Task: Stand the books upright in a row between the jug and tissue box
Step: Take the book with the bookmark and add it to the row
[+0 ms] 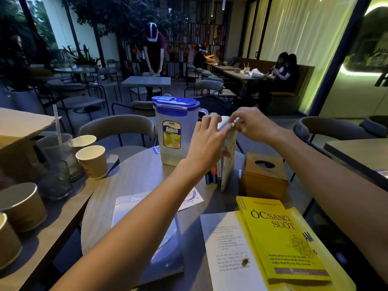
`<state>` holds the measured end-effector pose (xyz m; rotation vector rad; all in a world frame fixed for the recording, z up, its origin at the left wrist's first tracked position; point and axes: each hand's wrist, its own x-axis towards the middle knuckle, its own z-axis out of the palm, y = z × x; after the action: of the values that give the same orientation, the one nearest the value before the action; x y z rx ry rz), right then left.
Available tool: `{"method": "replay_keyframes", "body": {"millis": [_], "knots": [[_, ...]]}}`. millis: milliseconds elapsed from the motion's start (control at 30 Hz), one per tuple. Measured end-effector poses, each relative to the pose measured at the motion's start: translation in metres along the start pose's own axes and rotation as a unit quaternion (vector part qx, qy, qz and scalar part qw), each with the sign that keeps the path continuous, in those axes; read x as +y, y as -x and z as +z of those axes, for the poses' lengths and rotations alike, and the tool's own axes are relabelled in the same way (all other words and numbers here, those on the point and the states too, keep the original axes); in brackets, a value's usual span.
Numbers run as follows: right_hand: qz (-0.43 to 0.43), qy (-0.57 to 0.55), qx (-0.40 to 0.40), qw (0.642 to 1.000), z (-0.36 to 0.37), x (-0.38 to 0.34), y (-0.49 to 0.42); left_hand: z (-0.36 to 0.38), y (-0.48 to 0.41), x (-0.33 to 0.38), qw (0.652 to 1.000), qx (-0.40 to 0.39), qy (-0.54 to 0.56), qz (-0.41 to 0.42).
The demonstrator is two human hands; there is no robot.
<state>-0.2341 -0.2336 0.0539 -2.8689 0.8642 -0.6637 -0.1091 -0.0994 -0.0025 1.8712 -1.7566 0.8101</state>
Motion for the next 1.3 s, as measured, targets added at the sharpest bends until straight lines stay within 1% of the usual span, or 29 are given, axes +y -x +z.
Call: {"method": "replay_keyframes", "body": {"millis": [233,433,567,733,933,1100,1300], "knots": [[-0.012,-0.022,-0.007,1.0,0.007,-0.007,-0.003,0.002,-0.012,-0.008,0.998,-0.035,-0.046,-0.011],[-0.014,-0.04,-0.006,0.999,0.009,-0.009,-0.003,0.005,-0.015,-0.011,0.998,-0.041,-0.054,-0.007],[-0.024,-0.05,-0.019,0.998,0.012,-0.009,0.0,0.008,-0.013,-0.013,0.999,-0.022,-0.048,-0.007],[-0.028,-0.058,-0.028,0.998,0.016,-0.01,0.002,0.007,-0.011,-0.016,0.998,-0.034,-0.05,-0.013],[-0.028,-0.063,-0.033,0.997,0.012,-0.008,0.005,0.001,-0.009,-0.019,1.0,-0.006,-0.018,-0.008],[-0.028,-0.052,-0.002,0.998,-0.006,-0.016,0.01,-0.017,0.001,-0.032,0.998,0.042,0.035,-0.031],[-0.05,-0.064,-0.004,0.997,-0.02,-0.044,0.02,-0.045,0.025,-0.053,0.992,0.004,0.11,-0.053]]}}
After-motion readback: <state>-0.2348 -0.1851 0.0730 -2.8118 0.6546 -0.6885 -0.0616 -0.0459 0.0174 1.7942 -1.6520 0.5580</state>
